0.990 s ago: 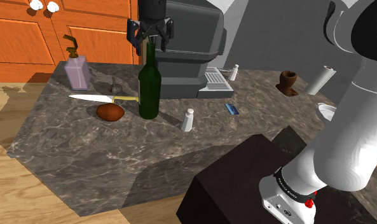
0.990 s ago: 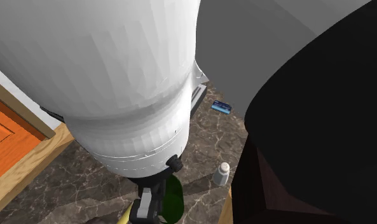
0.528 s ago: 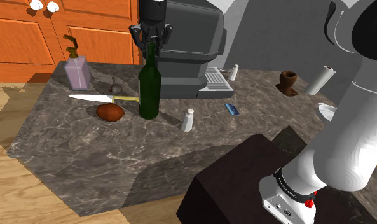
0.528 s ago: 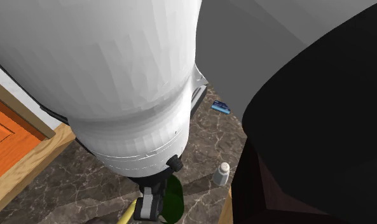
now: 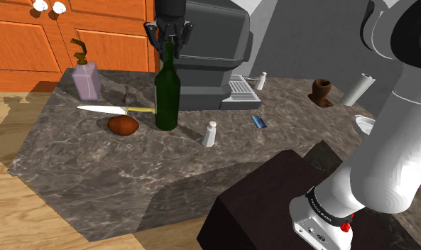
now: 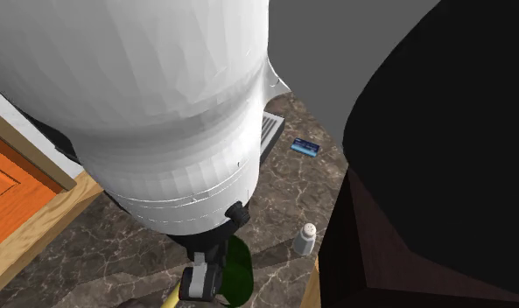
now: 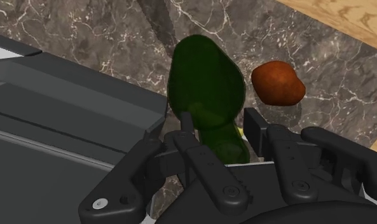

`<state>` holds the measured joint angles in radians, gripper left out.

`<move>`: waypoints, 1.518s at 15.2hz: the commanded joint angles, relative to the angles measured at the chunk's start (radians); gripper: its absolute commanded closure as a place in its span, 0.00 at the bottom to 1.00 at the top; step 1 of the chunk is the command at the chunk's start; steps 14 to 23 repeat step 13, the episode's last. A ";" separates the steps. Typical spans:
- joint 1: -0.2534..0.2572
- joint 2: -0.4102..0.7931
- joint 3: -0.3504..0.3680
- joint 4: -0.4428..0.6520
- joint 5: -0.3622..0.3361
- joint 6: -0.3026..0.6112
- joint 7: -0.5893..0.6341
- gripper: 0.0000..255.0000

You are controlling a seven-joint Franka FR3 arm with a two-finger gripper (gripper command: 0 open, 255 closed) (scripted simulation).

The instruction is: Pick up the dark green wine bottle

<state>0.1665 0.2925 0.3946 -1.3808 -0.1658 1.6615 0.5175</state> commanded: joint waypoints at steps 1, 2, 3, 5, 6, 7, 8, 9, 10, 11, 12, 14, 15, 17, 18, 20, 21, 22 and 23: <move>0.004 0.004 0.001 0.035 -0.002 -0.030 0.000 1.00; 0.006 0.008 0.001 0.053 -0.003 -0.046 -0.001 1.00; 0.009 0.012 0.002 0.072 -0.004 -0.061 -0.001 1.00; 0.014 0.021 0.002 0.113 -0.008 -0.093 -0.002 1.00; 0.017 0.026 0.002 0.134 -0.010 -0.109 -0.002 1.00; 0.020 0.032 0.002 0.156 -0.012 -0.125 -0.003 1.00; 0.023 0.038 0.003 0.179 -0.015 -0.142 -0.003 1.00; 0.027 0.045 0.003 0.203 -0.018 -0.159 -0.003 1.00; 0.031 0.052 0.003 0.227 -0.021 -0.177 -0.004 1.00; 0.036 0.061 0.003 0.253 -0.024 -0.195 -0.004 1.00; 0.036 0.062 0.003 0.257 -0.024 -0.198 -0.004 1.00; 0.036 0.062 0.003 0.257 -0.024 -0.198 -0.004 1.00; 0.036 0.062 0.003 0.257 -0.024 -0.198 -0.004 1.00; 0.036 0.062 0.003 0.257 -0.024 -0.198 -0.004 1.00; 0.036 0.062 0.003 0.257 -0.024 -0.198 -0.004 1.00; 0.036 0.062 0.003 0.257 -0.024 -0.198 -0.004 1.00; 0.036 0.062 0.003 0.257 -0.024 -0.198 -0.004 1.00; 0.036 0.062 0.003 0.257 -0.024 -0.198 -0.004 1.00; 0.036 0.062 0.003 0.257 -0.024 -0.198 -0.004 1.00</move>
